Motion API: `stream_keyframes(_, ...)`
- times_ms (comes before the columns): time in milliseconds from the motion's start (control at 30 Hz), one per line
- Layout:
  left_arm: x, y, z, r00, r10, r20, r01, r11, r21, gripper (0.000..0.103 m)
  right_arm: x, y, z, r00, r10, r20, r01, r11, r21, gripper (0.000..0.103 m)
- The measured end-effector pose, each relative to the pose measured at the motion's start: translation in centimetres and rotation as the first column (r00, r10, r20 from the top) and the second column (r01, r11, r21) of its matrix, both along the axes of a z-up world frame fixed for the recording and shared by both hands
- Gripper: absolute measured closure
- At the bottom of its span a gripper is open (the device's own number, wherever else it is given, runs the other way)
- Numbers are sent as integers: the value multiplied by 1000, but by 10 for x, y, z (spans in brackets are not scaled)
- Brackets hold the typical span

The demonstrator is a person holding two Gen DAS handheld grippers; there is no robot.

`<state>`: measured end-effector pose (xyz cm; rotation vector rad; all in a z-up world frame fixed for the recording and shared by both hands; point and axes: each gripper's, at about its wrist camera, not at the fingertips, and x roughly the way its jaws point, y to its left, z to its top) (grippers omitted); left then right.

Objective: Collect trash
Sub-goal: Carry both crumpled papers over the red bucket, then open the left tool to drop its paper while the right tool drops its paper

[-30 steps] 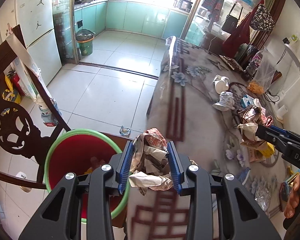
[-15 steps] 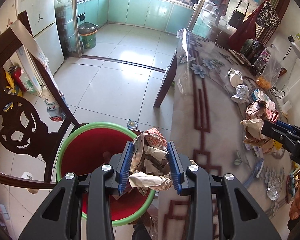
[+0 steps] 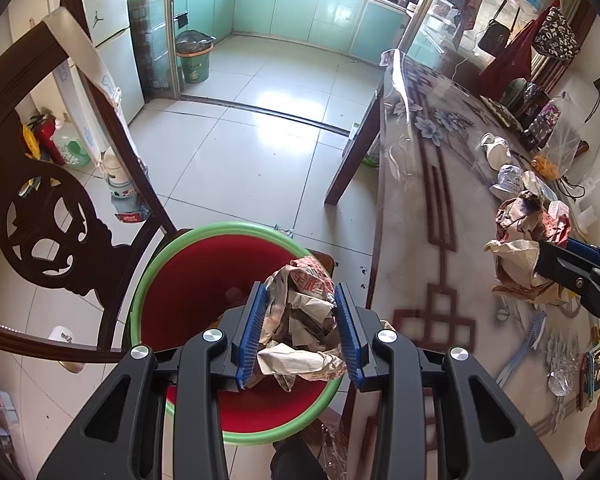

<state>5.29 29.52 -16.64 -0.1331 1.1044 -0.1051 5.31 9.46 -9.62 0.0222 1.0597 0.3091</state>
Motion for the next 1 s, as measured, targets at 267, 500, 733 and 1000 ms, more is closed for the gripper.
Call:
stream_keyframes(267, -3, 23, -18, 997, 63, -45, -62, 998, 25, 70, 5, 26, -10, 996, 71, -49, -66, 993, 97, 61)
stream_keyframes(500, -7, 45, -21, 992, 116, -49, -114, 992, 49, 70, 7, 54, -21, 985, 149, -87, -138, 983, 121, 61)
stream_keyframes(733, -8, 57, -23, 988, 146, -54, -143, 988, 61, 70, 8, 69, -21, 977, 195, -90, -182, 974, 132, 59)
stream_keyframes(1000, -10, 69, -19, 984, 171, -41, -168, 984, 65, 70, 11, 80, -26, 971, 218, -100, -203, 969, 143, 59)
